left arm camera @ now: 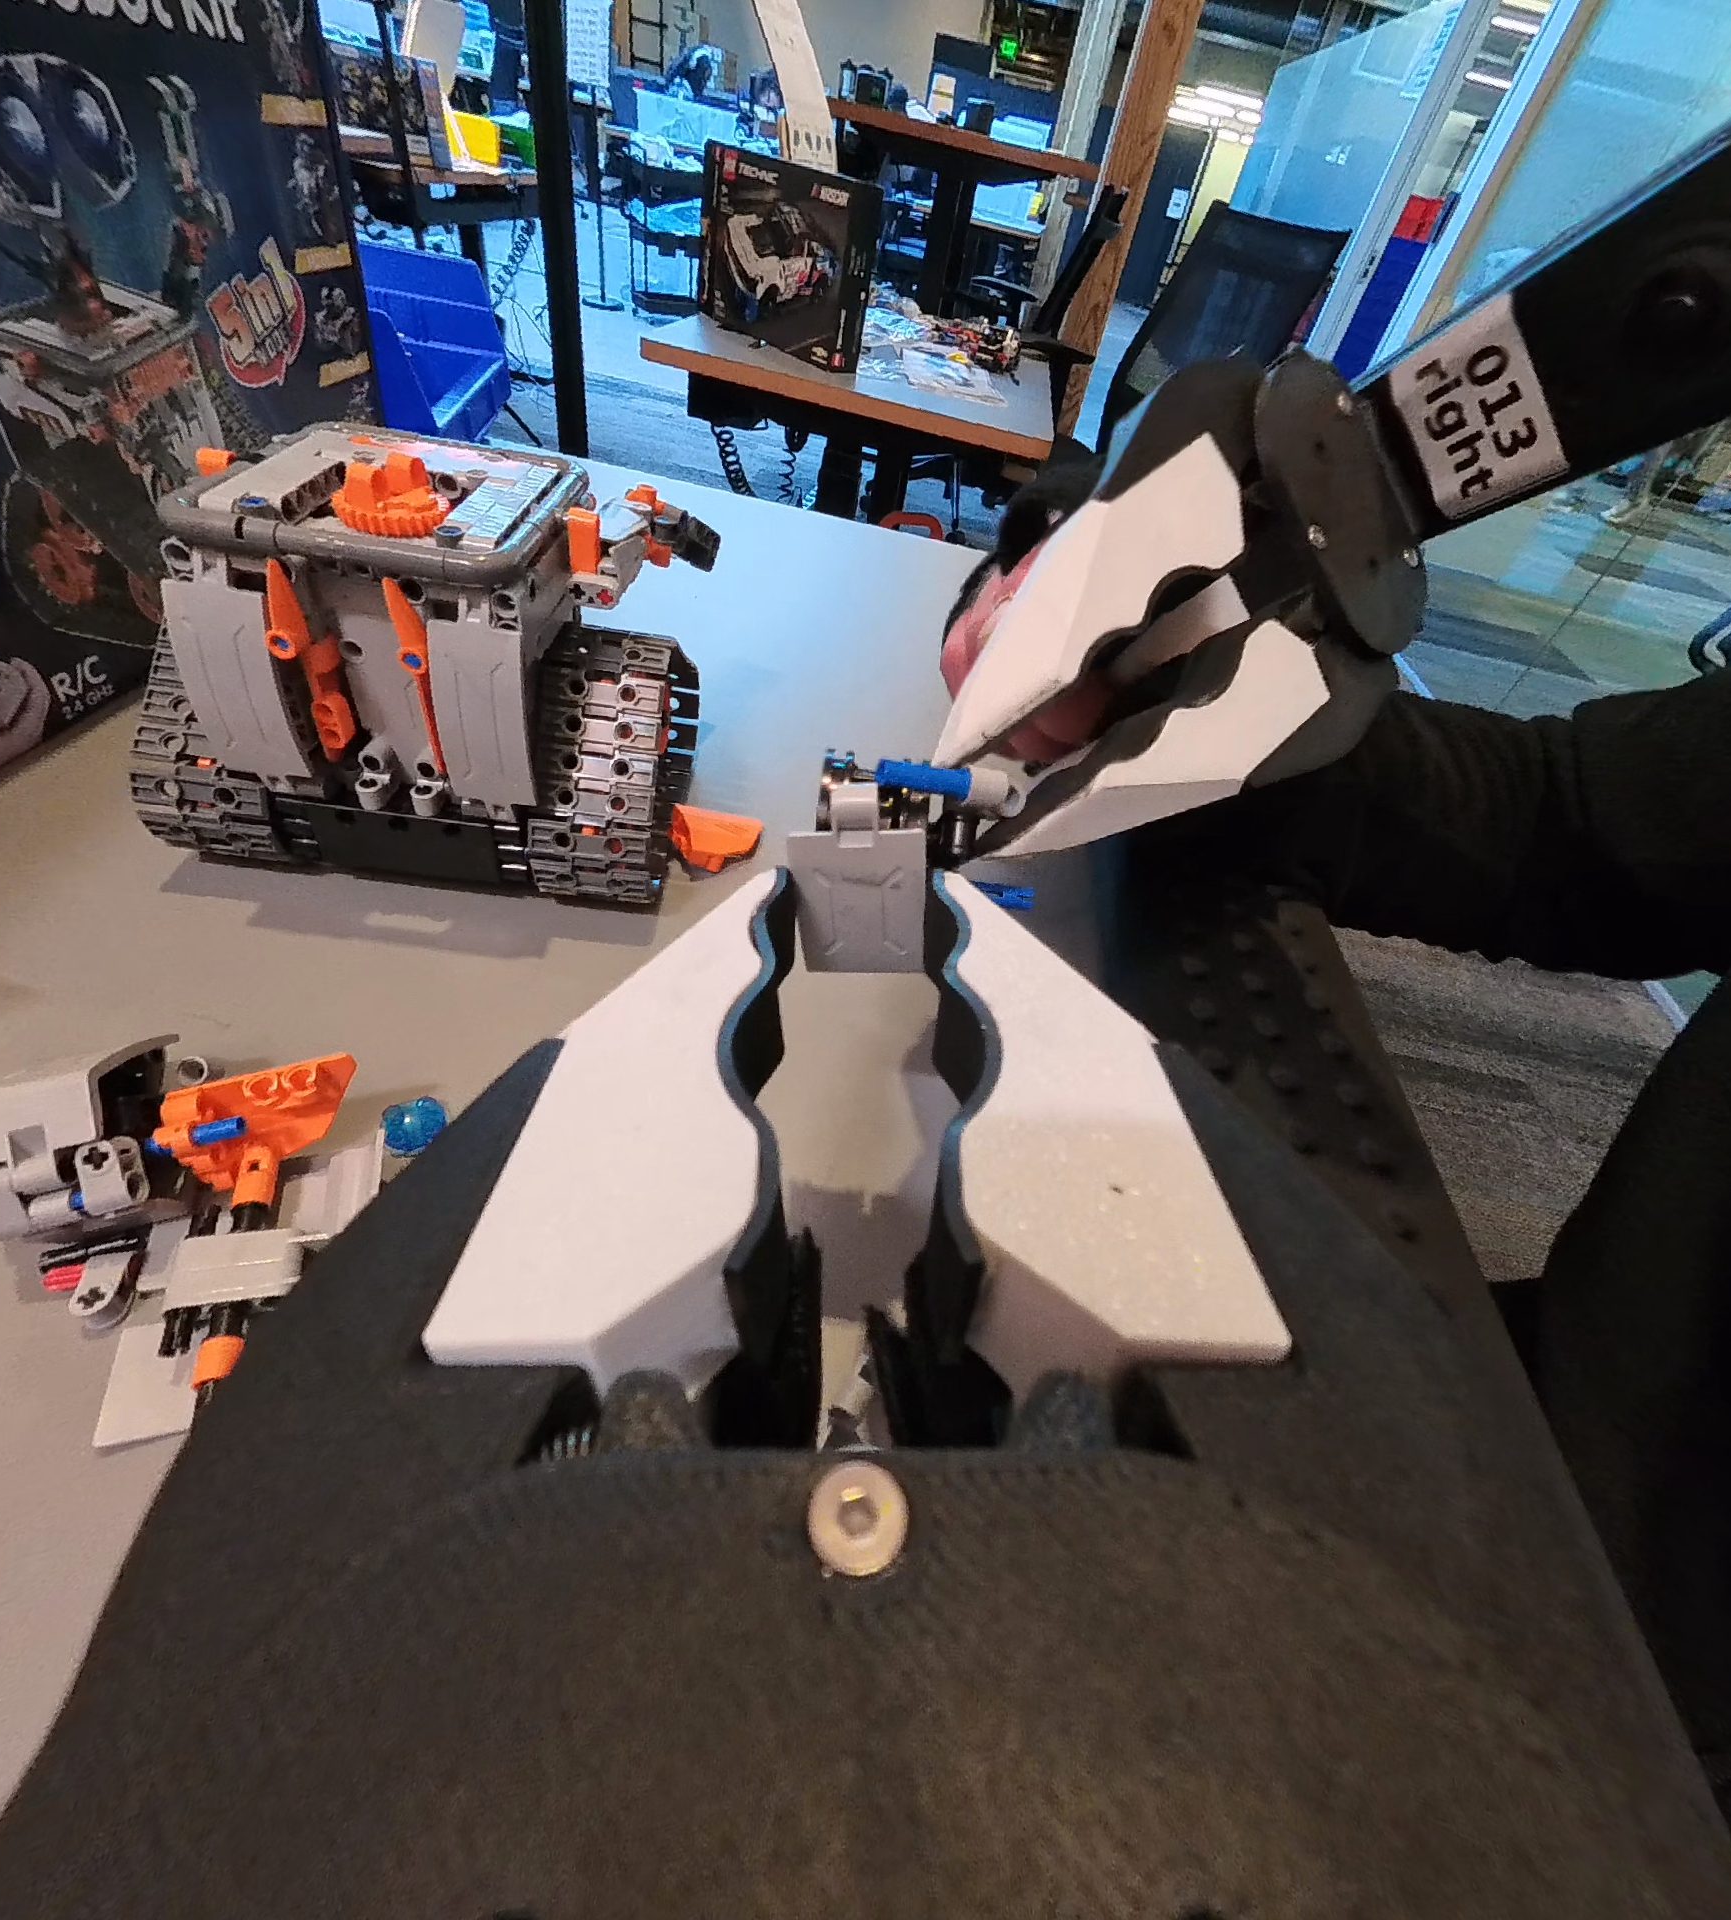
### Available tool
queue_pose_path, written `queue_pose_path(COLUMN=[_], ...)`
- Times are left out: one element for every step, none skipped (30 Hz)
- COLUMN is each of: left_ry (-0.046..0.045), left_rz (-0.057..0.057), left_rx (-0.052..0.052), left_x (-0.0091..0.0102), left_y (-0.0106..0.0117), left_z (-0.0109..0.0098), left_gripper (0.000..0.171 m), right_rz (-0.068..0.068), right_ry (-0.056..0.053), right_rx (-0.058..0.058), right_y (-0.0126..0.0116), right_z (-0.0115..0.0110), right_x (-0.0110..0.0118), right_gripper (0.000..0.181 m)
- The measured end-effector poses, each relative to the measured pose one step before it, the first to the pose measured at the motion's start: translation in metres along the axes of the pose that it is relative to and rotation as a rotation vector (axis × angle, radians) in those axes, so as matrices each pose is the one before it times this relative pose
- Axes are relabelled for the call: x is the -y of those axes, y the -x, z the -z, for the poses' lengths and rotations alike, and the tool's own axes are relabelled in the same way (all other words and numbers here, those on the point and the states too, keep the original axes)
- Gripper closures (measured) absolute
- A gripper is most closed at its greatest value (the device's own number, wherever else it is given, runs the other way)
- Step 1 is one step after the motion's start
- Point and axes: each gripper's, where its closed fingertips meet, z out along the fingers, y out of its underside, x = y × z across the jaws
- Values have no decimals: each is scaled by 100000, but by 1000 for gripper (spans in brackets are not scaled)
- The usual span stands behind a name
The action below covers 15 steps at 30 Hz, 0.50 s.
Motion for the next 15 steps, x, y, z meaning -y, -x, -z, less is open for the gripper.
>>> queue_pose_path(left_ry=[73, 153, 79, 500, 521, 1331, 2267, 2107, 792, 504, 2189, 1019, 40, 517, 1000], left_rz=[-241, 221, -352, -811, -167, -2070, -4869, -5345, -2526, -1872, -4169, -2382, 357, -171, -1398], left_rx=[-216, -462, 360, 502, 298, 1595, 3265, 3099, 1612, 1976, 4393, 2282, 308, 796, 1037], left_x=[-33, -30, -40, -80, -72, -175, -280, -210, -21, 11, -256, -149, -10, -55, -120], left_y=[-48, -79, 56, 56, 37, 134, 202, 127, 2, 160, 467, 226, 13, 92, 62], left_z=[-14, -42, -18, -19, -26, -54, -97, -113, -112, -33, 0, -2, -13, -33, -66], left_gripper=[149, 149, 150, 150, 150, 150, 150, 149, 149, 149, 149, 149, 149, 149, 149], right_rz=[917, 1107, 807, 775, 622, -30, -1066, -2066, -1939, -1400, -811, -126, -417, -1555, -1738], right_ry=[268, 400, 800, 883, 854, 979, 788, 162, -611, -837, -83, 4, -977, -1174, 74], right_rx=[335, 126, -57, 42, 56, 557, 1165, 934, -23, -274, 97, -166, -727, -607, -751], right_y=[90, 79, 35, 40, 36, 61, 70, -38, -155, -131, -14, 30, -92, -186, -250], right_z=[44, 31, -22, -44, -51, -84, -129, -67, 11, 13, -39, -27, 49, 83, 17], right_x=[-21, -5, -96, -134, -128, -214, -295, -230, -29, 44, -31, 17, 187, 185, -59], right_gripper=[172, 172, 172, 171, 172, 171, 171, 170, 170, 170, 168, 169, 170, 170, 170])
